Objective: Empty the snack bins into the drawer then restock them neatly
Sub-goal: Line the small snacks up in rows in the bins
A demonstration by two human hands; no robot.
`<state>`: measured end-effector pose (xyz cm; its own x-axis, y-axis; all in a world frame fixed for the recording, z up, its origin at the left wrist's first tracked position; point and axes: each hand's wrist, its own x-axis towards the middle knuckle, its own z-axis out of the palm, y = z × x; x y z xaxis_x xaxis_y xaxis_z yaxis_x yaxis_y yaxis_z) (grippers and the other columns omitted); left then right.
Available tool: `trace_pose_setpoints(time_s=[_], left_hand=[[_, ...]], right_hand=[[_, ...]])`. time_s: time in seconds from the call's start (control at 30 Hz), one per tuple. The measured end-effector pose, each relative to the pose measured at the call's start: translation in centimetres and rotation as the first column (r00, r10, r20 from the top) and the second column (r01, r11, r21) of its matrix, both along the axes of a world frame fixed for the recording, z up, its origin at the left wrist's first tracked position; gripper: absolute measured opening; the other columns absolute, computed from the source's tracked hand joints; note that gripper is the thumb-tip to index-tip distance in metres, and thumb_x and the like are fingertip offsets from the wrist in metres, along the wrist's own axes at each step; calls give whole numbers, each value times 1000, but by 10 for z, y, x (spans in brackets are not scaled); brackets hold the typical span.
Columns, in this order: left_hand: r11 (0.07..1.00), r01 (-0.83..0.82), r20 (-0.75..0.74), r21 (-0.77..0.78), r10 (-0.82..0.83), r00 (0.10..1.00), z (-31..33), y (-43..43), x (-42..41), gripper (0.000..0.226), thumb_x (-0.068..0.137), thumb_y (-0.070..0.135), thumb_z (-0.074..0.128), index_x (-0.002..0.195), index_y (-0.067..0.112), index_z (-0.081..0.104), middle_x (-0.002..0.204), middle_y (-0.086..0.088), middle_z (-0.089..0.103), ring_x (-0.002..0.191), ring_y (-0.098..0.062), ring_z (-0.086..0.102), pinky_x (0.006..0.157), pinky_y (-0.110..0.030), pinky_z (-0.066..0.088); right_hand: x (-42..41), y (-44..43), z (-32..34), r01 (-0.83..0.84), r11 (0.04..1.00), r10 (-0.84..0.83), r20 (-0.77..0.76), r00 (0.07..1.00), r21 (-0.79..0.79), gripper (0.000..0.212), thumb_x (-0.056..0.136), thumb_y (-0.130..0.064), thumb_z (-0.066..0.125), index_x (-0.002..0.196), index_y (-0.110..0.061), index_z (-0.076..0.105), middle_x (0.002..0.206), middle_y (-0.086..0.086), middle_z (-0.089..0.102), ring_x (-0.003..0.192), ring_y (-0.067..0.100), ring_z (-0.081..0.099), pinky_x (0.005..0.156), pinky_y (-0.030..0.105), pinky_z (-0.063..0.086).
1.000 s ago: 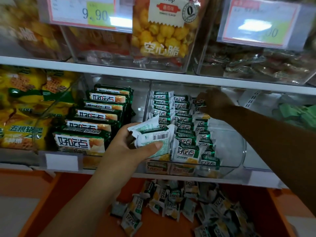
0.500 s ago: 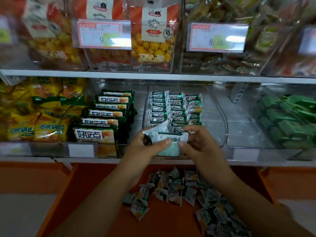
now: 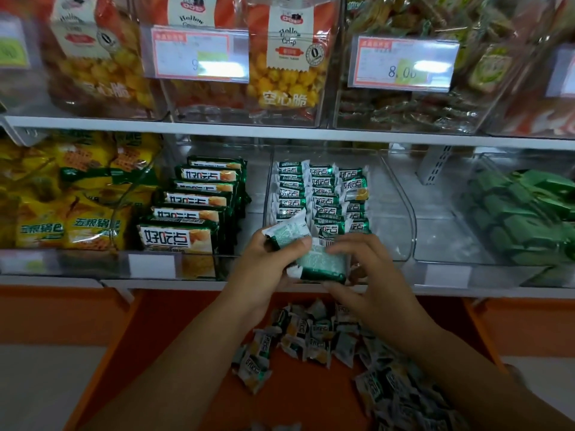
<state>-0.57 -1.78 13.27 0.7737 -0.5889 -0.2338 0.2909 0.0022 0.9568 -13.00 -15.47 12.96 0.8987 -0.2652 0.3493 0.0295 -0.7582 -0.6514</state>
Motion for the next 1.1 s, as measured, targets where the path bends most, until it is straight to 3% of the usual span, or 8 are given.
trace_pose_setpoints(time_s=[0.1,0.2,0.33,0.57,0.73,0.87,1.0,1.1], left_hand=[[997,-65,-1,-45,65,998,5,3,5,32,88,24,68,119,25,60,115,0,68,97,-15,70,78,-32,59],[996,-35,1,-77,35,999,7,6,6,31,86,34,65,116,29,61,121,0,65,103,-16,68,82,-33,58],[992,119,66,-41,-116,991,7,5,-3,61,58,47,76,116,34,62,114,8,70,101,-10,69,79,-31,56],[997,53,30,-50,-51,998,1,4,0,55,64,32,83,116,31,62,115,3,71,99,-17,71,80,-35,57],[998,65,48,-19,-64,997,2,3,2,64,55,35,86,114,37,61,118,3,68,106,-19,67,89,-46,56],[1000,17,62,-27,-16,998,-1,2,2,53,72,24,82,118,36,59,117,4,68,105,-17,67,92,-44,56],[999,-1,76,-32,3,997,0,1,0,67,61,39,83,122,33,57,118,3,67,101,-15,69,90,-42,57],[999,-19,94,-46,23,995,3,2,8,50,81,21,75,125,29,55,120,1,63,90,-9,72,86,-34,59]], right_hand=[[1,0,14,17,975,-1,-75,997,220,26,83,-39,65,107,-48,56,98,-14,62,82,5,59,67,16,49],[4,1,22,64,899,-15,-114,993,433,12,90,-38,55,99,-34,62,78,12,66,56,11,58,52,21,45],[8,0,22,74,853,15,-166,986,516,21,95,-37,49,94,-22,64,63,15,60,48,18,57,43,22,39],[7,-3,14,50,849,64,-198,978,525,41,79,-48,66,116,-32,60,100,1,71,89,17,68,78,32,57],[11,-5,15,144,727,-36,-171,985,672,27,80,-34,72,103,-43,61,101,-21,66,82,-8,65,72,16,53],[15,-2,6,100,526,43,-143,989,845,54,74,-33,75,125,-23,60,124,3,64,106,20,66,87,41,56],[19,2,-1,118,522,39,-162,986,845,53,74,-32,76,120,-13,58,116,9,68,105,26,67,94,46,53],[27,-15,9,166,504,-41,-168,985,848,44,80,-15,74,117,-5,54,114,14,68,98,27,70,89,40,56]])
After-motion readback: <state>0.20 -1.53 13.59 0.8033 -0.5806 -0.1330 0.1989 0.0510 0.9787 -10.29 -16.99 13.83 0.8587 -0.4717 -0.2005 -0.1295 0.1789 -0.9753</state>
